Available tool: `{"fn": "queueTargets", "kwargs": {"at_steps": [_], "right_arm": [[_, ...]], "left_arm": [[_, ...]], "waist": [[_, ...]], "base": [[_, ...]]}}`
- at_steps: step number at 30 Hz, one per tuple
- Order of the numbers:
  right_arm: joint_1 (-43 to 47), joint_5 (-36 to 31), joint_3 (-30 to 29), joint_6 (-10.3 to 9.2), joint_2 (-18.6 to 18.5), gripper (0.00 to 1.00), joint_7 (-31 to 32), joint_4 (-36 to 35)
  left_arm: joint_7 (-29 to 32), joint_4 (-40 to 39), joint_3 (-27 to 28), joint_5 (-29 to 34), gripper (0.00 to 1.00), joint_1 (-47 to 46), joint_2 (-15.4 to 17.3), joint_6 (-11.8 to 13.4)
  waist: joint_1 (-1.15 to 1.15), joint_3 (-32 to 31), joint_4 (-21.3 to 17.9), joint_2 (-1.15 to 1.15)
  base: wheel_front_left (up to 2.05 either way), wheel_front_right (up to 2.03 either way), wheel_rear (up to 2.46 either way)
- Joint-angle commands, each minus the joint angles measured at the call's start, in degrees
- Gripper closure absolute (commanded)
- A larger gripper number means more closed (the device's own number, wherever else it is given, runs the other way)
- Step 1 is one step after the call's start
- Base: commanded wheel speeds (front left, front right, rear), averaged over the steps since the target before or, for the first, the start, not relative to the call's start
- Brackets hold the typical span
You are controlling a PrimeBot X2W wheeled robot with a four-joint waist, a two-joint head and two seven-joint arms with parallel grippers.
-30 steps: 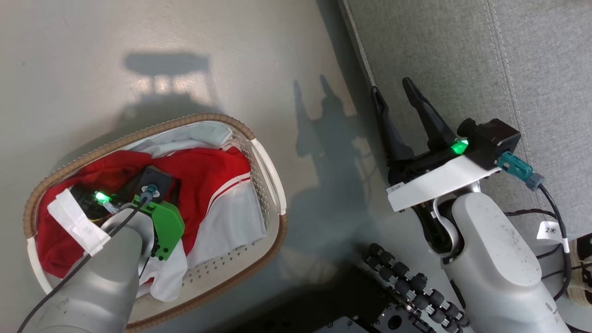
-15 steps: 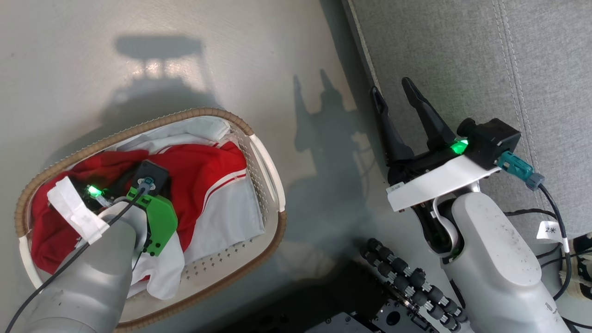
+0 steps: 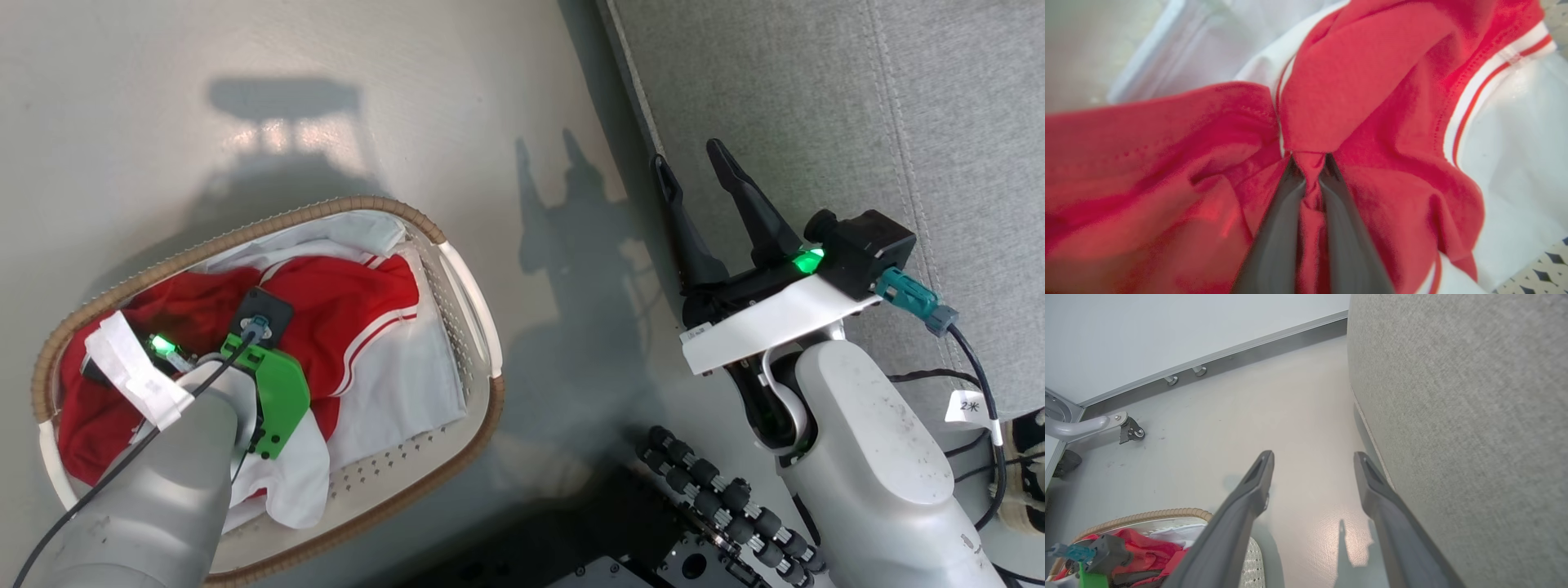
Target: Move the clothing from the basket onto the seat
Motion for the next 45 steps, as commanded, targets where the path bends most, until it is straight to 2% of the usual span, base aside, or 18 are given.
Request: {"fn": "queueTargets", "kwargs": {"at_steps": [1, 17, 28, 34, 45], "right_arm": [[-0.45, 0.33, -0.09, -0.06, -0.08, 0.00, -0.13, 0.15], [1.57, -1.76, -0.80, -0.07, -0.11, 0.00, -0.13, 2.13], [4.03, -3.62, -1.63, -0.07, -0.12, 0.00, -0.13, 4.11], [5.58, -3.88, -2.06, -0.07, -0.14, 0.00, -0.13, 4.81], [8.55, -4.86, -2.57, -0.06, -0.15, 0.00, -0.13, 6.55]], "left_arm": [[-0.16, 0.13, 0.01, -0.50, 1.00, 1.18, 0.57, 0.19], [-2.05, 0.22, 0.30, -3.19, 1.00, 5.91, -1.29, 1.18], [-4.78, -0.44, 1.15, -5.76, 1.00, 10.09, -4.45, 1.88], [-5.26, -3.75, 2.21, -7.04, 1.00, 12.60, -5.71, 2.86], [-5.29, -17.09, 5.45, -7.36, 1.00, 18.55, -5.62, 3.12]], "waist": [[0.00, -1.10, 0.00, 0.00], [0.00, -10.22, 1.98, 0.00], [0.00, -18.58, 4.57, 0.00], [0.00, -23.00, 6.15, 0.00], [0.00, -30.75, 9.67, 0.00]], "base": [[0.00, 0.00, 0.00], [0.00, 0.00, 0.00], [0.00, 0.00, 0.00], [0.00, 0.00, 0.00], [0.00, 0.00, 0.00]]}}
